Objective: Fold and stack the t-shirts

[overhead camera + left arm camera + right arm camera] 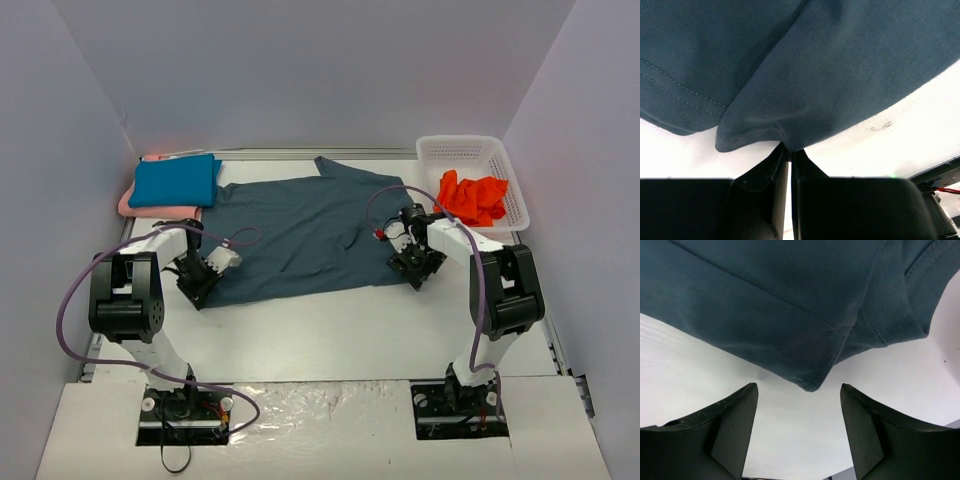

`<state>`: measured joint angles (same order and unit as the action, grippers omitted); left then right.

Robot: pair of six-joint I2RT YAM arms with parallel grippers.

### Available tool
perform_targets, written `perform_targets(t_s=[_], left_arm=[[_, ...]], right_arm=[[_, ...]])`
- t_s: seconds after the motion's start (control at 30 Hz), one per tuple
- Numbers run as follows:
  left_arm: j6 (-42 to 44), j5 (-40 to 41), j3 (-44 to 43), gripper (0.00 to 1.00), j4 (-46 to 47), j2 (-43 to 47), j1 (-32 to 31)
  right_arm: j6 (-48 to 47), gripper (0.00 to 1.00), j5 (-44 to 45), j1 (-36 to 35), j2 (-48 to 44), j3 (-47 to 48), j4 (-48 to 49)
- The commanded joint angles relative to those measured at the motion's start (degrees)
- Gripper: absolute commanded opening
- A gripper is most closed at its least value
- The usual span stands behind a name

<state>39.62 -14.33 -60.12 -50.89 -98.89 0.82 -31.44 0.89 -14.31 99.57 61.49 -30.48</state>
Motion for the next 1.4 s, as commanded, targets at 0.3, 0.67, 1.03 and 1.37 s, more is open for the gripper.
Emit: perform_targets(t_s=[0.3,0.67,1.03,1.37], left_arm=[[-0.68,1.05,-0.88,0.02,-0.26,2.30,-0.03],[-0.94,0.44,-0.79,0.02,-0.17,1.68,-0.03],[-0.94,1.14,-1.58,0.02,-0.52,2.21,-0.03],[-0.77,0.44,-1.49,0.02,-0.70,2.12,-0.03]], right_arm=[[-4.50,0.58,-5.72,3.85,4.49,-0.06,-1.78],[-5.65,0.42,-7.13,5.25,5.90,0.20,-1.16],[-6.79,0.38,-9.14,10.17,7.13,2.66,-0.63],[-8.37,0.35,-14.68,10.44,5.38,1.88,-0.81]])
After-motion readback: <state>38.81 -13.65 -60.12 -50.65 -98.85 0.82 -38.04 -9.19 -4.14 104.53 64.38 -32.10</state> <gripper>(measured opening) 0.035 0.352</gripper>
